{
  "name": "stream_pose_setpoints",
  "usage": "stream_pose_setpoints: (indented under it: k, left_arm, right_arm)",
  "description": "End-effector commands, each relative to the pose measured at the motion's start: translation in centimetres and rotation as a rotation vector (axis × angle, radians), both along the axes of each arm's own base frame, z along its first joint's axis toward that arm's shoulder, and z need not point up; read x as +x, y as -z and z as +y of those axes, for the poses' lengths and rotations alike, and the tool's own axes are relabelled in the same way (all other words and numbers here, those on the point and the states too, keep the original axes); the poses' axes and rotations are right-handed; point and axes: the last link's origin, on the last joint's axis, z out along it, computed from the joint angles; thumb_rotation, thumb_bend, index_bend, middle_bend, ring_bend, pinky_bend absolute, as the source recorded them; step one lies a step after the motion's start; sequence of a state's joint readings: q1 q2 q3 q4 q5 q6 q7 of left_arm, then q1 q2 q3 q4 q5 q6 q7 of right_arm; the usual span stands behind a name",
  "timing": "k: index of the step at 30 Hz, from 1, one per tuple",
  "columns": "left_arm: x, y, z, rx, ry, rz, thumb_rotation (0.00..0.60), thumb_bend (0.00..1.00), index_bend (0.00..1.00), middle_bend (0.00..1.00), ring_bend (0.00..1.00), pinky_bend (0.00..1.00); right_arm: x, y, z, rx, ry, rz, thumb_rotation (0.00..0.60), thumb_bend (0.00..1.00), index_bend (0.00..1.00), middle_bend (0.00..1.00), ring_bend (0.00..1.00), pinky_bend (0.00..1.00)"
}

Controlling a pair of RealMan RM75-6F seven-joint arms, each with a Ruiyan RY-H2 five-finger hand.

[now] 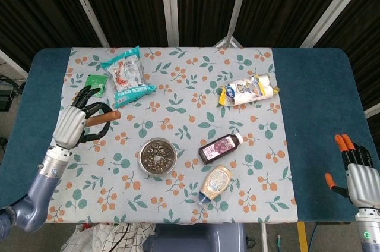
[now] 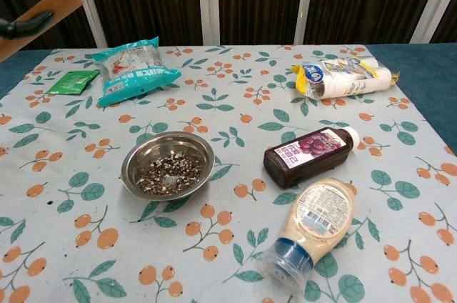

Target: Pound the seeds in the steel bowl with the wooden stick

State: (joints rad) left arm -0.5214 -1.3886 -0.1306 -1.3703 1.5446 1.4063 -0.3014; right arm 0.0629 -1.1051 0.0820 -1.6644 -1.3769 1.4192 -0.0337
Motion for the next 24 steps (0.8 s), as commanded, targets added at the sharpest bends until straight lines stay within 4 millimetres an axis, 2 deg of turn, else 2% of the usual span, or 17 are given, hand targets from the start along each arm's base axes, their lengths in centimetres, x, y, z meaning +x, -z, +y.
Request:
stream_pose_setpoints:
  k: [1,5,13,24]
  left_arm:
    - [-2.8,0.1,-0.6,-0.014,-0.065,0.050,0.600,0.73,0.62,0.61,0.11,0.01]
    - [-5.2,0.7,-0.6,-0.025,-0.101,0.143,0.600,0.73,0.62,0.60,0.12,0.01]
    - [-7.4,3.3,-0.4,-0.070,-0.120,0.276,0.600,0.73,0.62,0.60,0.12,0.01]
    - [-7.5,7.4,-0.2,-0.114,-0.178,0.303,0.600,0.73,0.60,0.58,0.12,0.01]
  right_arm:
    - [0.0,0.0,0.0,0.001,0.004,0.002,0.600,0.37,0.00,0.00,0.00,0.00]
    - [-0.1,0.1,0.0,0.004,0.009,0.008,0.600,0.37,0.00,0.00,0.00,0.00]
    - [-0.1,0.2,0.0,0.006,0.013,0.015,0.600,0.37,0.00,0.00,0.00,0.00]
    - [0.0,0.1,0.1,0.005,0.003,0.017,0.600,0.37,0.00,0.00,0.00,0.00]
